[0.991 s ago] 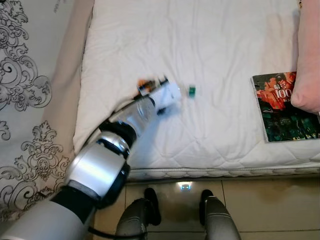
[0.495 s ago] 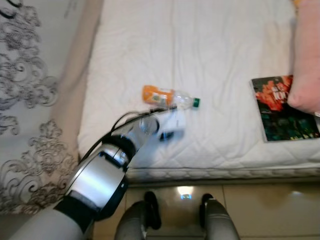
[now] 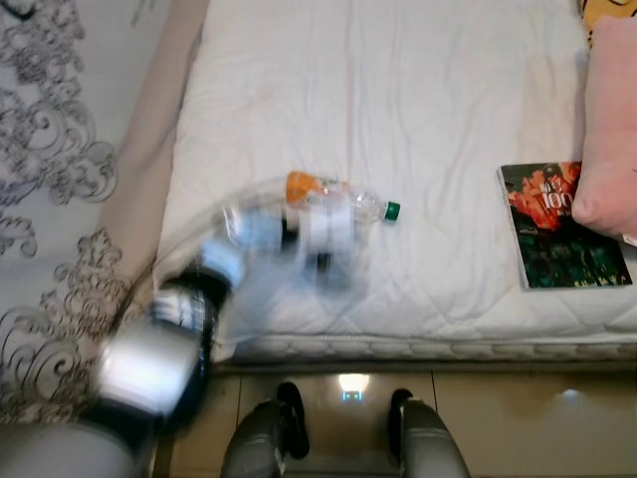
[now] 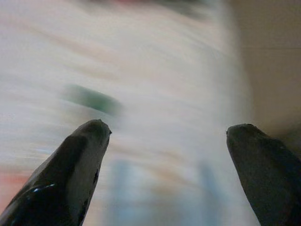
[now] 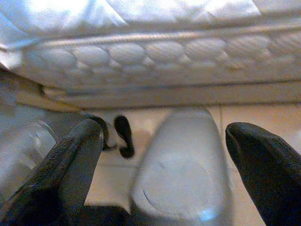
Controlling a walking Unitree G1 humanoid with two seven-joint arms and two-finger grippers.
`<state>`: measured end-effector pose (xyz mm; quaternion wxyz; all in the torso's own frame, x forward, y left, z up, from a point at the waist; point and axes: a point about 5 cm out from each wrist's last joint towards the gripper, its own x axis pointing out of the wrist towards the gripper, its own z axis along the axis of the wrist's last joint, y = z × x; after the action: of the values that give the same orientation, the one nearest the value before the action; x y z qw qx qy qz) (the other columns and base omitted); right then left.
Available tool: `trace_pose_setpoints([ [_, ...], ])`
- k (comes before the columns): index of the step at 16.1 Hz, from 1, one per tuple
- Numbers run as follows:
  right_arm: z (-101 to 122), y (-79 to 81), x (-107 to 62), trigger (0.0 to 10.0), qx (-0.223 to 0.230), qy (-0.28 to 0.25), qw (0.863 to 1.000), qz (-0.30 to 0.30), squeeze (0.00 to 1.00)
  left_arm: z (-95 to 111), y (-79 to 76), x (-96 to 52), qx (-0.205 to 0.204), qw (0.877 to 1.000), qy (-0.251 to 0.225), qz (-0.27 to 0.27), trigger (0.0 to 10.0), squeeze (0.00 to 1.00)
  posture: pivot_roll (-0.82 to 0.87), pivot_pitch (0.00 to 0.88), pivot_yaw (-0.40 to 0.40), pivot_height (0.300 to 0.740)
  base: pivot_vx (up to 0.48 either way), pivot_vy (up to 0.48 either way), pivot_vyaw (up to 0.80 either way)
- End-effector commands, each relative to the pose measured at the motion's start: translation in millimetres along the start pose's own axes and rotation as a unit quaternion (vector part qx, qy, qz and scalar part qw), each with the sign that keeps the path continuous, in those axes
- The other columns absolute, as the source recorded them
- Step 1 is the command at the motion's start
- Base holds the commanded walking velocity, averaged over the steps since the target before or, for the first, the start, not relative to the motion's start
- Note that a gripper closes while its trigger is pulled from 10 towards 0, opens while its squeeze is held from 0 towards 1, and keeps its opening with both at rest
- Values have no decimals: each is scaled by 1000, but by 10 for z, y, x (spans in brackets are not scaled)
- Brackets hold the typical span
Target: Clean up the room
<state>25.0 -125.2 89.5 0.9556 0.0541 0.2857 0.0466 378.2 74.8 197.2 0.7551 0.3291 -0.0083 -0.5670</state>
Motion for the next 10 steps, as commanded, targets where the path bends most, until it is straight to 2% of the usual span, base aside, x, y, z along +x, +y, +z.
trace_pose_setpoints([
  [1,-97,27,-7,10000,16,27,999,8,0,-77,45,-25,5,998,22,50,10000,0,-308,260,111,740,0,0,0],
  [2,-97,26,0,10000,15,26,1000,8,0,-54,77,-19,12,997,23,68,10000,0,-308,260,111,740,0,0,0],
  [3,-95,24,15,10000,15,24,1000,8,0,-27,118,25,41,992,45,107,10000,0,-307,259,111,740,0,0,0],
  [5,-114,29,37,10000,12,26,1000,11,0,-121,-20,239,116,976,120,142,10000,0,-292,262,124,740,0,0,0],
  [6,-134,29,50,10000,12,27,1000,11,0,-230,-206,379,186,961,171,114,10000,0,-292,262,124,740,0,0,0],
  [7,-142,38,59,10000,12,28,999,12,0,-265,-309,459,203,957,182,102,10000,0,-293,264,126,740,0,0,0],
  [10,-141,61,43,10000,12,28,999,11,0,-255,-403,577,262,939,197,107,10000,0,-315,273,131,740,0,0,0],
])
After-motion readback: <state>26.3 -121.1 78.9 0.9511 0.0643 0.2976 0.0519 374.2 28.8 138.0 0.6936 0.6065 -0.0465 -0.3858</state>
